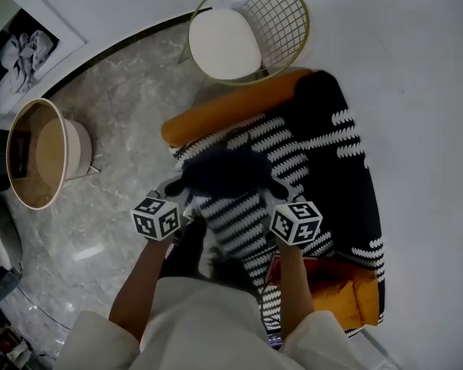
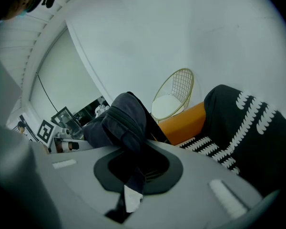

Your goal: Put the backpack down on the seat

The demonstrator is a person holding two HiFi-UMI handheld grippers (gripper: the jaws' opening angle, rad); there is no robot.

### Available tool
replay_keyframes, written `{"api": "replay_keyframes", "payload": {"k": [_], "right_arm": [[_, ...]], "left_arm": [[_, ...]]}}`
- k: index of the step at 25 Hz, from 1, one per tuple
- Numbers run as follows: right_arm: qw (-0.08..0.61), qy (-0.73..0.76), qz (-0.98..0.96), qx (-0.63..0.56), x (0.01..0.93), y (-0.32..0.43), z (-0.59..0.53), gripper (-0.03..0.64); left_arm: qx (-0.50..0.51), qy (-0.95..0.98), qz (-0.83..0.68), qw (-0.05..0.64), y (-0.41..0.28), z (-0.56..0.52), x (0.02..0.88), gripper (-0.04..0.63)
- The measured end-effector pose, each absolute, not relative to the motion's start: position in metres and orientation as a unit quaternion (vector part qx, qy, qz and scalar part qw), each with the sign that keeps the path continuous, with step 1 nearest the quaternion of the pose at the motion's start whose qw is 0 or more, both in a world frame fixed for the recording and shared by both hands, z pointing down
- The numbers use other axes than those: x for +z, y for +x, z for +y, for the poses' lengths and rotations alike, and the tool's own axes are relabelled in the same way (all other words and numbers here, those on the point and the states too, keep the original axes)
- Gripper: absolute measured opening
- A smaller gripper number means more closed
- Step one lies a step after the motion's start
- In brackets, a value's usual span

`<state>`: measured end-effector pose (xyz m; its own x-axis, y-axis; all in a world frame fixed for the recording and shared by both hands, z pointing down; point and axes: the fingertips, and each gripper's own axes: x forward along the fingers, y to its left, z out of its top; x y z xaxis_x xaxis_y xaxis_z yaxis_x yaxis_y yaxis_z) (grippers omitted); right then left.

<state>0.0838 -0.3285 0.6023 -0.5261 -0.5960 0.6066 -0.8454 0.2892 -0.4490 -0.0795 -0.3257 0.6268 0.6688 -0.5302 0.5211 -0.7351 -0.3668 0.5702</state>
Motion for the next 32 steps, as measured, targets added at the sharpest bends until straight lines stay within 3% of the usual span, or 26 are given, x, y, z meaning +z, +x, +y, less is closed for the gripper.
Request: {"api": "replay_keyframes", "payload": {"k": [24,32], "right_arm": [[0.196,0.468,-0.740,0.441,0.720,0.064,-0.434,0.015],[0.177,0.469,-0.738,0.453,0.751,0.079,-0.450,0.015]], "left_arm": [[0.172,0.786,-0.373,0.463,-0.092,-0.423,0.754,0.011],[0.172,0.797,-0.373,0.443,-0.074,-0.438,0.780,0.011]]}}
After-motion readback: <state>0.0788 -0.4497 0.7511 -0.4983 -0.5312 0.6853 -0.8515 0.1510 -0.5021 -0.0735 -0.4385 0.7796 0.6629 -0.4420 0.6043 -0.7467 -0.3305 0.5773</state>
